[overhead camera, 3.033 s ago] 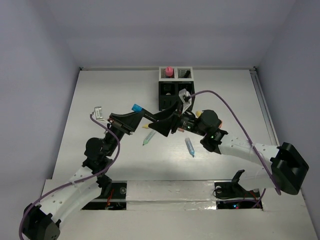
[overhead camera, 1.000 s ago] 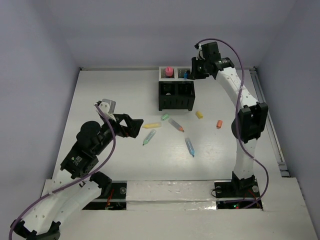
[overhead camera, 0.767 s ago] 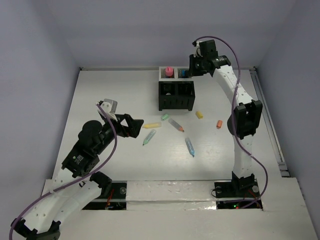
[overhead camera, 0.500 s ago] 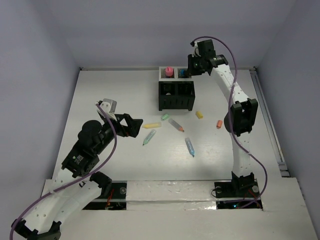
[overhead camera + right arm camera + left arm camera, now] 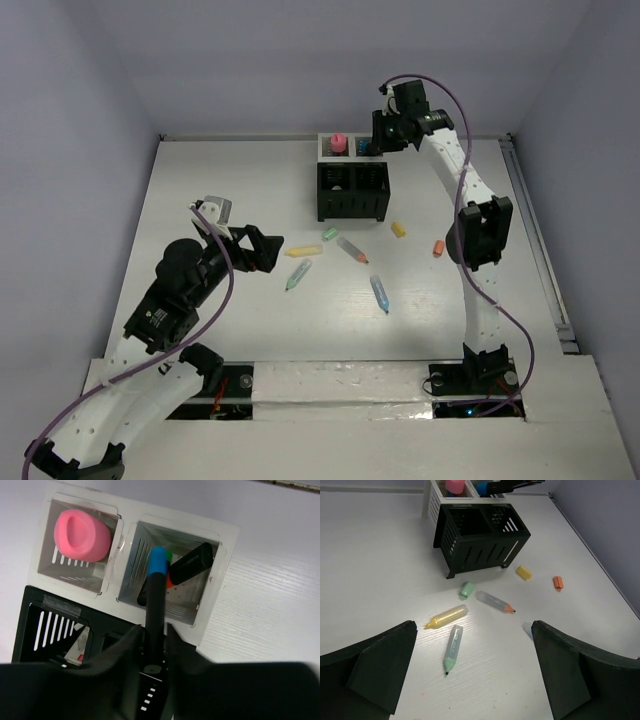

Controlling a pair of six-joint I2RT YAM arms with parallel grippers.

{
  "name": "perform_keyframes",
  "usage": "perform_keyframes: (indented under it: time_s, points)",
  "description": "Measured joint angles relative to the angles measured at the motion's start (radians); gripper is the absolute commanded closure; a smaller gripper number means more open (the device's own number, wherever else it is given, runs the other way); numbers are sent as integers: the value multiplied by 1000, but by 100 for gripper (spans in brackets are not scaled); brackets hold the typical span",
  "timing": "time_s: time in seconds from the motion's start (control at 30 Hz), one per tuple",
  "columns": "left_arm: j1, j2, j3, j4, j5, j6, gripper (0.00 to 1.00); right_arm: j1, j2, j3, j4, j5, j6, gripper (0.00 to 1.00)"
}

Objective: Sort the stationery into containers
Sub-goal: Place the pen in the storage box, then pick up the pen cap from the center of the board.

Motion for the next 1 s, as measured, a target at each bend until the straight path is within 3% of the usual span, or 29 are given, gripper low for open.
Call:
perform_keyframes:
  time_s: [0.1, 0.23, 0.53, 0.63, 0.73, 0.77, 0.87, 1.0]
  points:
    - [5, 0, 0, 0, 1, 2, 1, 0, 3, 0, 7, -4, 11, 51]
    - [5, 0, 0, 0, 1, 4, 1, 0, 3, -9, 49, -5, 32, 44]
    - [12, -3, -6, 1, 8, 5, 1, 0, -71, -188, 220, -10, 108, 43]
    - [12, -5, -6, 1, 8, 5, 1, 1, -178, -345, 319, -45, 124, 46]
    - [19, -11, -6, 2, 6, 5, 1, 10, -328, -530, 412, -82, 129, 56]
    - [22, -14, -6, 2, 4, 5, 1, 17, -380, -585, 440, -95, 132, 66]
    - [31, -30, -6, 2, -10, 5, 1, 55, -528, -740, 545, -137, 134, 80]
    - [38, -69, -6, 2, -49, 4, 1, 156, -686, -927, 648, -183, 129, 86]
